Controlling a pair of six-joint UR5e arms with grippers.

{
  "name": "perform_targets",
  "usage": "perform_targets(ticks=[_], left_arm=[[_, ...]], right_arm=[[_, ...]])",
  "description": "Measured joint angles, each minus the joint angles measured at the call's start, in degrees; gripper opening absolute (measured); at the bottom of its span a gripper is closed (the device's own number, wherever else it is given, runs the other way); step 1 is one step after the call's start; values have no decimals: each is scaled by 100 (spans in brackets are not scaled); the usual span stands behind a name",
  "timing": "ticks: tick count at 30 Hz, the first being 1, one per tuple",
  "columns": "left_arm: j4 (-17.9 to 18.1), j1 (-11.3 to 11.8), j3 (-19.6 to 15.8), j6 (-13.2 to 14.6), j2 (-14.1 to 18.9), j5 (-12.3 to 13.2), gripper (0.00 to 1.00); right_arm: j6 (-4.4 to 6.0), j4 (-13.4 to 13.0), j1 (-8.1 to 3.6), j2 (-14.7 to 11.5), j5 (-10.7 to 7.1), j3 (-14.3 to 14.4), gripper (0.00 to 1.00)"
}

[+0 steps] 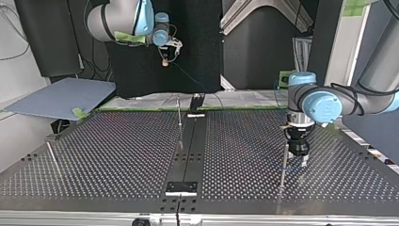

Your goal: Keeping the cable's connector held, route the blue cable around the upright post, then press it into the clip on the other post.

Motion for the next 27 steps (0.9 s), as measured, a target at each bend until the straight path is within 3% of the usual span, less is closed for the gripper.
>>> perform_targets(ticks=[12, 27], left_arm=[[-40, -11, -1, -2, 1, -8, 100], [-311, -56, 1, -107, 12, -16, 100]], right_arm=[[43, -607, -106, -611, 8, 538, 0], [80, -1012, -218, -1362, 29, 1030, 0]])
